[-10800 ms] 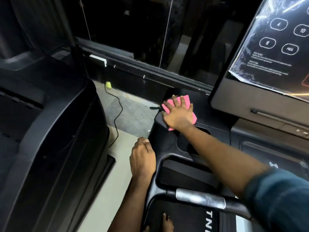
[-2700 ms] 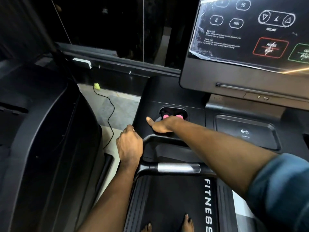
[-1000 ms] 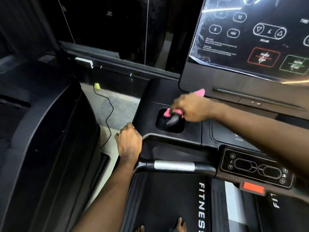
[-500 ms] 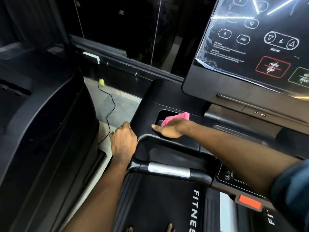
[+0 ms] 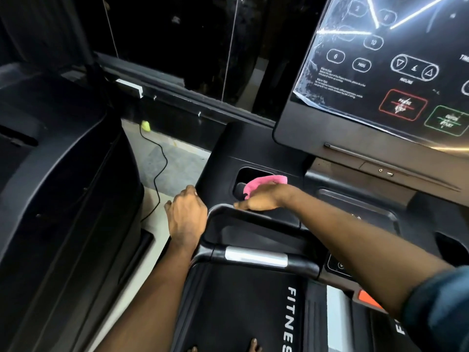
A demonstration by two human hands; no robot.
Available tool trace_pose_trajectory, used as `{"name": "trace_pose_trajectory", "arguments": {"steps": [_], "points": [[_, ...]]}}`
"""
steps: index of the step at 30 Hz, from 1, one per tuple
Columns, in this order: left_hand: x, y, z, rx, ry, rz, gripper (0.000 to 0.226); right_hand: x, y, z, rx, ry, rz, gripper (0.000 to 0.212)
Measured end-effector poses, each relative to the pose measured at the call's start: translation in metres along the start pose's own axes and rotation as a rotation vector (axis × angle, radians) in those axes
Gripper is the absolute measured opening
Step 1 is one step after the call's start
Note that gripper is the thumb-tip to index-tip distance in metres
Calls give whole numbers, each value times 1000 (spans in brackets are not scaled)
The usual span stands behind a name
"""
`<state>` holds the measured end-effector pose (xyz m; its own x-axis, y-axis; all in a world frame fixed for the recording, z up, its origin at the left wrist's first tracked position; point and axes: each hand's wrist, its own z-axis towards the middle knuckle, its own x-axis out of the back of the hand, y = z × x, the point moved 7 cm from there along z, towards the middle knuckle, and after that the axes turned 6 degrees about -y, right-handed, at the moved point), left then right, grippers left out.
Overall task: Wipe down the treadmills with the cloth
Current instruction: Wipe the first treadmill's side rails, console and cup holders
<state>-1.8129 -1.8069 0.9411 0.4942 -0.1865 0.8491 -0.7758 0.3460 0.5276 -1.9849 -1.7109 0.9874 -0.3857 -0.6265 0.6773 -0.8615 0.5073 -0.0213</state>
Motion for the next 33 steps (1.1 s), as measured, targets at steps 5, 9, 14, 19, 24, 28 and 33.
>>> {"name": "trace_pose_trajectory", "arguments": {"steps": [5,9,14,19,24,28,33], "points": [[-4,5,4,-3,0,6,19,-8,21,-15,-57,498,336,27],[-4,0,8,-16,-12,-94,21,-35,-34,-4,41,656,705,43],[0,-12,3,21,-1,-262,26,-61,-37,-21,58,598,158,79],[1,-5,5,-6,-9,-222,25,-56,34,-22,-122,572,84,68],[1,-2,6,-22,2,-165,20,-9,44,24,-118,449,-79,66],[1,-2,6,-22,7,-162,20,-3,46,15,-132,452,-68,54],[3,-3,2,-21,11,-204,21,-22,22,-28,-281,488,-31,44]]}}
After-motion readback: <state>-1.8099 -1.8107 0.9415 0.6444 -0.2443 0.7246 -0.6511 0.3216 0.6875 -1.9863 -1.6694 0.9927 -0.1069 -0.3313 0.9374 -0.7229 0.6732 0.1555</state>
